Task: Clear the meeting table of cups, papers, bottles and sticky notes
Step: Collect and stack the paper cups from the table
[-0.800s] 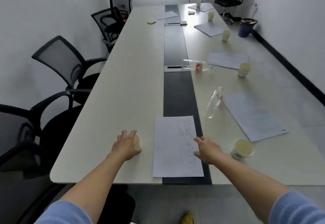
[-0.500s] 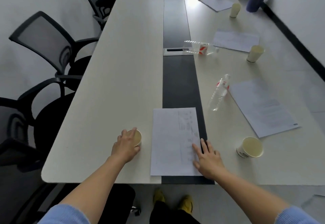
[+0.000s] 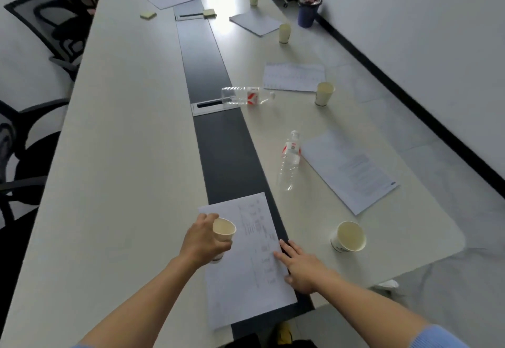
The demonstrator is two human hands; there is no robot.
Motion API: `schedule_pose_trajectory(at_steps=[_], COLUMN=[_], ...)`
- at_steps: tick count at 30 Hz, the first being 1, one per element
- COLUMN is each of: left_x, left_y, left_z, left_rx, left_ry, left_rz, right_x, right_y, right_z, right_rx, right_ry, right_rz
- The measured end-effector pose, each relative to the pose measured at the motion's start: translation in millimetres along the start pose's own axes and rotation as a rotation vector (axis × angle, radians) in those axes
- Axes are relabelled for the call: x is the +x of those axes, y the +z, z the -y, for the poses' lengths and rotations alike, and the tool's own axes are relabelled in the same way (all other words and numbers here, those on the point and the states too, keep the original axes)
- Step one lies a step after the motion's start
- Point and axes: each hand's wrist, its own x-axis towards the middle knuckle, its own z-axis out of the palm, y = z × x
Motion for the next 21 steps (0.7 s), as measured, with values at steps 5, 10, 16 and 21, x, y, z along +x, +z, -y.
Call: schedule_pose_trajectory(at_steps=[5, 10, 16, 21], left_x=[23, 26, 35, 35], left_y=[14, 34, 65, 91], left_z=[-37, -71, -109, -147], left_rx=[-0.046, -0.08, -0.347, -0.615], left_ry=[0.093, 0.119, -0.031, -0.226], left_rz=[0.051, 0.122, 0.19, 0.272], right_x=[-24, -38, -31, -15], right_y=[-40, -42, -22, -61], right_z=[-24, -76, -141, -181], right_rx=[0.186, -0.038, -0.024, 0.143], right_ry=[0.044, 0.135, 0.153, 0.014], right_rz=[-0.423, -0.693, -0.49, -0.406])
